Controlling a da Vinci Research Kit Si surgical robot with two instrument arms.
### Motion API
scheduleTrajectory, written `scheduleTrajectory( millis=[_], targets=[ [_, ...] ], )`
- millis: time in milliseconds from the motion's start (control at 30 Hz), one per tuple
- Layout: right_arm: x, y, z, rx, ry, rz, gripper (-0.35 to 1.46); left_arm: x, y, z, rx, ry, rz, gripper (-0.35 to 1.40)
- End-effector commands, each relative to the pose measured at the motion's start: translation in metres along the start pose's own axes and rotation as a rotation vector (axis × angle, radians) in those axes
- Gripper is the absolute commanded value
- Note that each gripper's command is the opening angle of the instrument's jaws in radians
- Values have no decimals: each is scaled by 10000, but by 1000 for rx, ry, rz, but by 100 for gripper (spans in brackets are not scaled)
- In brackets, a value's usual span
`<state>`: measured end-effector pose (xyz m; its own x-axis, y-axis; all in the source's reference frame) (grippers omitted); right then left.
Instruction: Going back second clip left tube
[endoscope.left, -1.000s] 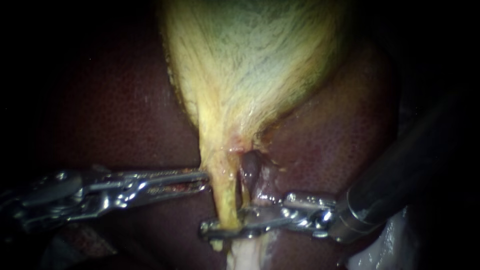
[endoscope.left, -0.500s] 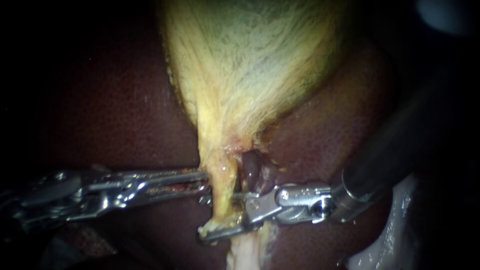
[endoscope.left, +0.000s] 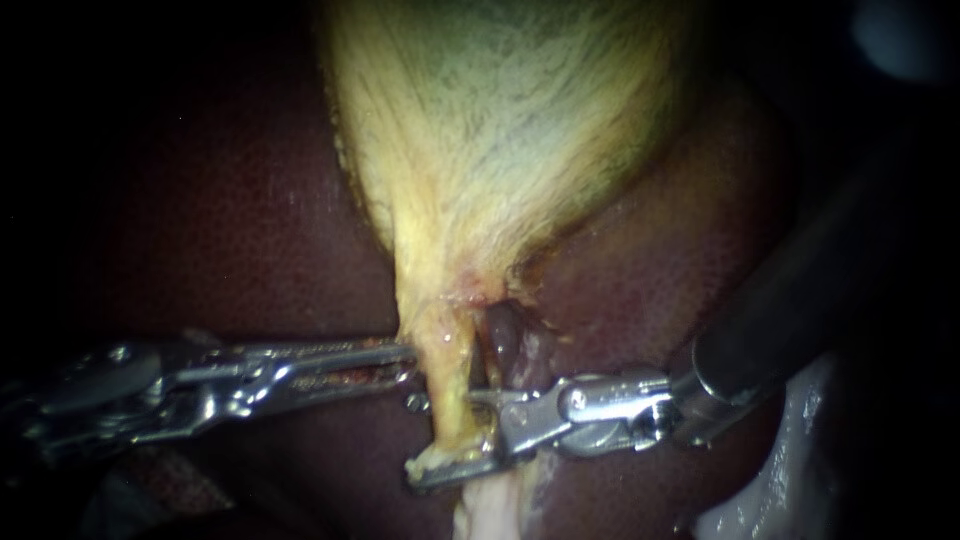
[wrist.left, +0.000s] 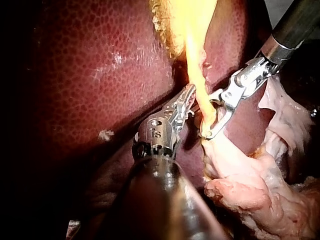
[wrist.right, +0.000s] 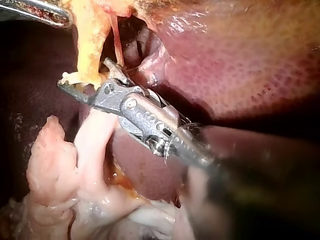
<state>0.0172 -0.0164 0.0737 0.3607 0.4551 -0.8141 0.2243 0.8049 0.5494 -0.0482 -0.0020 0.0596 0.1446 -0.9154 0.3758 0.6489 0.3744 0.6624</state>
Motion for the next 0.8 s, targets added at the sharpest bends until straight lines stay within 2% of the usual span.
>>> scheduleTrajectory(
  millis=[33, 300, 433, 567, 800],
  targets=[
    [0, 1, 0, 3, -1, -8, 60, 0, 0, 0, 1, 0, 0, -21],
    [-1, -5, -4, 46, -6, -82, 60, 0, 3, 0, 1, 1, 0, -21],
    [0, -5, -1, 48, -7, -112, 60, 0, 3, 1, 1, 1, 0, -21],
    [-3, 7, 0, 49, -7, -111, 60, 0, 3, 1, 1, 1, 0, -21],
    [-18, 34, -19, -10, -2, -107, 60, 0, 3, 1, 1, 1, 0, -21]
  ],
)
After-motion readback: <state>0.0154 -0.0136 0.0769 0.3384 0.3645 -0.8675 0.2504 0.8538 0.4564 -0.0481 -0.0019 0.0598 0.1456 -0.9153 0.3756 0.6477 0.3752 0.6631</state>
